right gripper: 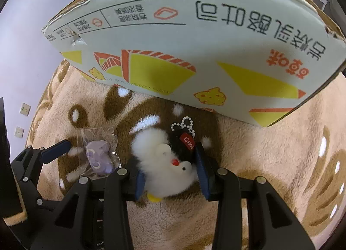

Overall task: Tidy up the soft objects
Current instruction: 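Close the right tool on the white fluffy plush while the left tool approaches the purple keychain bag, then grasp the purple keychain bag with the left tool while the right tool lifts the white plush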

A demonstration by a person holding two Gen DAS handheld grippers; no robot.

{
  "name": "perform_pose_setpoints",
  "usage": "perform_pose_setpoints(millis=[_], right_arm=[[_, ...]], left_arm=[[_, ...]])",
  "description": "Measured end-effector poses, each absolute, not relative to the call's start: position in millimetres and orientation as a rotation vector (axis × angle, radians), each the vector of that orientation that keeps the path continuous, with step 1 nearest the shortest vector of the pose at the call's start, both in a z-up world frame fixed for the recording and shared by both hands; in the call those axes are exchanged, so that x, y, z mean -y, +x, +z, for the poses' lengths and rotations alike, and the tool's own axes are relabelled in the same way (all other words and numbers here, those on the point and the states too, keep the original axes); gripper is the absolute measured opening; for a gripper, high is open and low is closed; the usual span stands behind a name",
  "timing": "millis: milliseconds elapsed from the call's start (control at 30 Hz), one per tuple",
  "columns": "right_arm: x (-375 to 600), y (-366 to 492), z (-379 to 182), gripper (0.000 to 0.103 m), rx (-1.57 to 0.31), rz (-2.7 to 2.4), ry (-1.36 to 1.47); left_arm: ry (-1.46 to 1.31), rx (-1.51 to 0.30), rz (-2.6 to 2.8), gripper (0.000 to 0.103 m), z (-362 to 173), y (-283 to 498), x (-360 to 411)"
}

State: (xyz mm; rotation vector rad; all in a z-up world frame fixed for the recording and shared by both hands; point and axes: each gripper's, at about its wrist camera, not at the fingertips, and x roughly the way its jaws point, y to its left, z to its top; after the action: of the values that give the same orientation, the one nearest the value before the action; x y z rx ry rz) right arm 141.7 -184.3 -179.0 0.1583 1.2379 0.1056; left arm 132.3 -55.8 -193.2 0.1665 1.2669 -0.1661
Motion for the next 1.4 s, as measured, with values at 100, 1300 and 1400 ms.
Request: perform_pose_setpoints(millis=[100,1300,1400], right_arm=[[185,140,-178,0.043,-1.239,0.103,0.164],[182,127,-174,0.036,-1.232,0.053,0.139],[190,124,-166,0.036,-1.207,0.044,0.157]], left_arm=[[0.171,-1.256,-0.166,0.083,-189,127,55],[0.152,-1.155,-0.278,0.009,-146,102,61],[0.161,-1.134,-0.282,0.009,-141,97,64]])
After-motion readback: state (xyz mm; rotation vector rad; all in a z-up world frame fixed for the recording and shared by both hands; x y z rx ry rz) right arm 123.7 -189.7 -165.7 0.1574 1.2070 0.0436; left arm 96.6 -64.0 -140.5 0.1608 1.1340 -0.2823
